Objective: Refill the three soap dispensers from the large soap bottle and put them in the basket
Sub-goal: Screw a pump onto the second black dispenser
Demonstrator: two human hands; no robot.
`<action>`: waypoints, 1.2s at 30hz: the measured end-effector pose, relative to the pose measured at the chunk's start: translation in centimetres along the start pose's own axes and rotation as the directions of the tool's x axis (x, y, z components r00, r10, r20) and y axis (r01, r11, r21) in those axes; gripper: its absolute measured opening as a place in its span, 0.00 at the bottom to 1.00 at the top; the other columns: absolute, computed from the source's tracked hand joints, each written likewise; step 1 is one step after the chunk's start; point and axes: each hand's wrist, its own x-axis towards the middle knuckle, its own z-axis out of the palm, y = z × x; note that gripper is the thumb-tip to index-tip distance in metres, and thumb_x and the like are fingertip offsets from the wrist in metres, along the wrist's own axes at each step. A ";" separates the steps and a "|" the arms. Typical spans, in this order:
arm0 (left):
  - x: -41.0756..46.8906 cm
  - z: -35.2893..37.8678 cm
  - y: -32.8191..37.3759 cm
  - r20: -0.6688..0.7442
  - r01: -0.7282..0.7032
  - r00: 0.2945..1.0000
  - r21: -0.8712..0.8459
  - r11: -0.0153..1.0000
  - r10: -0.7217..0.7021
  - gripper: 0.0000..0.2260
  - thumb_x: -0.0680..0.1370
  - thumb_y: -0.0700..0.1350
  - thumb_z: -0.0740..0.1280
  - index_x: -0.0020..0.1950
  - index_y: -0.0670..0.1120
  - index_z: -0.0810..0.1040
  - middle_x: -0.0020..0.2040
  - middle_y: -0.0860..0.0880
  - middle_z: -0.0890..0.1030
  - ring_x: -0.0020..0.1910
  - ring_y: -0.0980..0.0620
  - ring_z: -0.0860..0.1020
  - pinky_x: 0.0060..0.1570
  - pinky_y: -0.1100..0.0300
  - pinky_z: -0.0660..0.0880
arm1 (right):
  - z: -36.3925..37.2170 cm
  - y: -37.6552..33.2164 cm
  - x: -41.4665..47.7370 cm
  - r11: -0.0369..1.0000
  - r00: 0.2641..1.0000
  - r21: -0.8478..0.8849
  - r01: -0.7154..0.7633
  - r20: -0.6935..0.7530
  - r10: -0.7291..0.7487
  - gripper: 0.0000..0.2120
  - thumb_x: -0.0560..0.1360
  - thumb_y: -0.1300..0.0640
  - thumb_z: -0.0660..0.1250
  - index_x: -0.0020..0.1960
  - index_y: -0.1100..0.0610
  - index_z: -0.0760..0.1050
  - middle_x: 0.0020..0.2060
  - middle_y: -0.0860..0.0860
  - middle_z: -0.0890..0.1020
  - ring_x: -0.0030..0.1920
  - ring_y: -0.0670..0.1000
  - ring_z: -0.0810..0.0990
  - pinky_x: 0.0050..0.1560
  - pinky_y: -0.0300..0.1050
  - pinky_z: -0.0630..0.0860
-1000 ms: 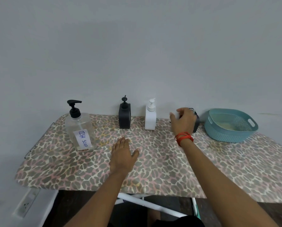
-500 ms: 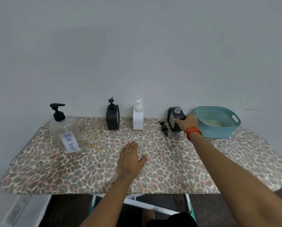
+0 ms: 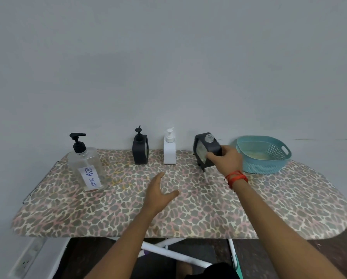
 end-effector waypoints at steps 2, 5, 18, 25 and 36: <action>-0.7 -0.4 1.0 0.027 -0.054 0.998 -0.016 0.998 0.054 0.51 0.66 0.59 0.82 0.82 0.52 0.58 0.80 0.51 0.62 0.77 0.51 0.64 0.76 0.48 0.64 | 0.0 -1.6 -2.5 0.997 0.997 0.050 0.053 0.055 -0.056 0.09 0.64 0.50 0.76 0.41 0.50 0.81 0.34 0.44 0.84 0.37 0.43 0.82 0.36 0.40 0.78; -2.3 -1.3 3.7 0.026 -0.174 0.984 -0.068 0.982 0.176 0.58 0.61 0.65 0.82 0.82 0.54 0.53 0.80 0.53 0.59 0.77 0.54 0.61 0.75 0.54 0.62 | 0.4 -3.8 -6.0 0.990 0.979 0.095 0.107 0.161 -0.122 0.11 0.62 0.47 0.75 0.42 0.50 0.83 0.34 0.43 0.85 0.37 0.42 0.83 0.39 0.44 0.82; -3.0 -5.1 6.3 -0.210 -0.335 0.929 -0.134 0.933 0.304 0.47 0.58 0.56 0.86 0.72 0.55 0.68 0.66 0.53 0.76 0.66 0.53 0.77 0.61 0.45 0.79 | 2.4 -7.1 -10.3 0.955 0.905 0.228 0.190 0.337 -0.260 0.15 0.65 0.50 0.80 0.49 0.53 0.83 0.40 0.46 0.86 0.41 0.43 0.85 0.46 0.46 0.83; -2.5 -4.9 5.2 -0.216 -0.264 0.951 -0.206 0.942 0.220 0.49 0.55 0.58 0.83 0.72 0.51 0.66 0.66 0.54 0.75 0.65 0.57 0.75 0.64 0.53 0.77 | 3.1 -4.4 -4.7 0.991 0.953 0.126 0.041 0.294 -0.077 0.22 0.72 0.43 0.74 0.59 0.56 0.81 0.51 0.48 0.83 0.51 0.47 0.82 0.50 0.37 0.74; 1.6 -3.1 1.5 -0.059 -0.101 0.994 -0.218 0.971 0.090 0.49 0.54 0.56 0.82 0.68 0.50 0.59 0.63 0.54 0.72 0.62 0.55 0.77 0.60 0.53 0.79 | 9.9 4.0 6.0 0.902 0.927 -0.397 -0.168 0.247 0.281 0.16 0.74 0.50 0.70 0.51 0.63 0.79 0.43 0.58 0.82 0.40 0.55 0.79 0.36 0.43 0.72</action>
